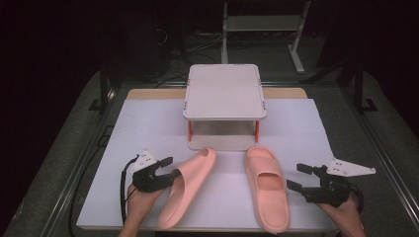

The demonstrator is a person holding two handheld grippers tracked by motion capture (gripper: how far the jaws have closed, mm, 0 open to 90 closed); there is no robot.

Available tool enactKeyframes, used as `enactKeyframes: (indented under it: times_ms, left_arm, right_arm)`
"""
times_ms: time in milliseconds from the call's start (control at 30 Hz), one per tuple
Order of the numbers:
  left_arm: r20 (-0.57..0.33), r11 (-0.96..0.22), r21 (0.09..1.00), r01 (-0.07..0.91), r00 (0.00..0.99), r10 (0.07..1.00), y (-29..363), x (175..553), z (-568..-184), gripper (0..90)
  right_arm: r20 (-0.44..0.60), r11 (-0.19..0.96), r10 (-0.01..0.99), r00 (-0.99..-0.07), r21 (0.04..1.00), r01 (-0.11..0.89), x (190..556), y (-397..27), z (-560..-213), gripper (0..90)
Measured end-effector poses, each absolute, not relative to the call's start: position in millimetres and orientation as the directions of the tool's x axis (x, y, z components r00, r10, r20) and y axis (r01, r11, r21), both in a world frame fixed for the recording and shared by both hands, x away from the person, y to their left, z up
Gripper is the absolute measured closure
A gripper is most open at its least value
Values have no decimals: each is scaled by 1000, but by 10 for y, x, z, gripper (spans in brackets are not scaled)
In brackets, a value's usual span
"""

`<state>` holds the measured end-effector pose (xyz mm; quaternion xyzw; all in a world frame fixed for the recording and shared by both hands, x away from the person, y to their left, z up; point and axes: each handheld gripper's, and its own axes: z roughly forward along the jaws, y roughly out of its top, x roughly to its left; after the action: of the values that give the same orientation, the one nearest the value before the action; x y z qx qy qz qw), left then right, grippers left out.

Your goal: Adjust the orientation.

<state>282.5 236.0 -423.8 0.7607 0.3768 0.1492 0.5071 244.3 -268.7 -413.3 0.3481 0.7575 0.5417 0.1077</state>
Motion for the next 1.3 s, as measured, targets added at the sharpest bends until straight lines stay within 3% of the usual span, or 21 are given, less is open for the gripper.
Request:
enactKeyframes:
  times_ms: [367,767,900,1300]
  left_arm:
    - [-110,-315,857,408,741,662,2164,2792,-4217,270]
    - [-50,-431,815,388,787,615,2051,2745,-4258,259]
    - [-45,-449,803,392,791,610,2069,2736,-4285,267]
    - [-13,-510,771,382,810,587,2041,2741,-4345,434]
  right_arm:
    - [190,243,630,-753,873,423,2463,-2550,-4187,230]
    - [192,245,647,-738,864,439,2508,-2539,-4249,230]
    - [191,256,651,-734,856,450,2533,-2512,-4275,234]
    - [168,294,694,-700,822,488,2640,-2398,-4371,302]
